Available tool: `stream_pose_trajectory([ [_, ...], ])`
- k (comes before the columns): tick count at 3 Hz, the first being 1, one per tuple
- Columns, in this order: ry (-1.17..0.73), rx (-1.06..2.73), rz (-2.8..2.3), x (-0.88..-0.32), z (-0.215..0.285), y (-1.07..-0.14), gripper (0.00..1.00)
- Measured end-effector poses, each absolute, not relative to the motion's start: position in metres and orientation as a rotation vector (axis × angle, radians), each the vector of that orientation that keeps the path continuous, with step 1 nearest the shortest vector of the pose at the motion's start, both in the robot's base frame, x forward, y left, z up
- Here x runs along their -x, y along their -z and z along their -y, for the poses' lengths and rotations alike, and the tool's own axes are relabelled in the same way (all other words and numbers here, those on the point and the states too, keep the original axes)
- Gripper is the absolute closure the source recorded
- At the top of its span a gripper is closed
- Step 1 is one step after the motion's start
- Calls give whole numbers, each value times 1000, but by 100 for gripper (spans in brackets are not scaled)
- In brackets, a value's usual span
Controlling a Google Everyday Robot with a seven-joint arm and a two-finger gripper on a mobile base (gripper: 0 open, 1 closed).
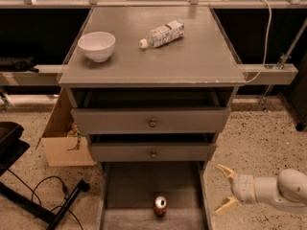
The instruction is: Pick coke can from bottom drawer and place on counter
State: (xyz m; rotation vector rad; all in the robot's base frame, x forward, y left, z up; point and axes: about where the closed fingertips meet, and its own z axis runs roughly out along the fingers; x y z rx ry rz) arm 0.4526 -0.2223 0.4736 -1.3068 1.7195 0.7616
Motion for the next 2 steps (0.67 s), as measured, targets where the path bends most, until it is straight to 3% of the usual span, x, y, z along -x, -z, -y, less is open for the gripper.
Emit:
stream_pose_trajectory([
  [2, -747, 1314, -1713, -455, 207, -423, 0],
])
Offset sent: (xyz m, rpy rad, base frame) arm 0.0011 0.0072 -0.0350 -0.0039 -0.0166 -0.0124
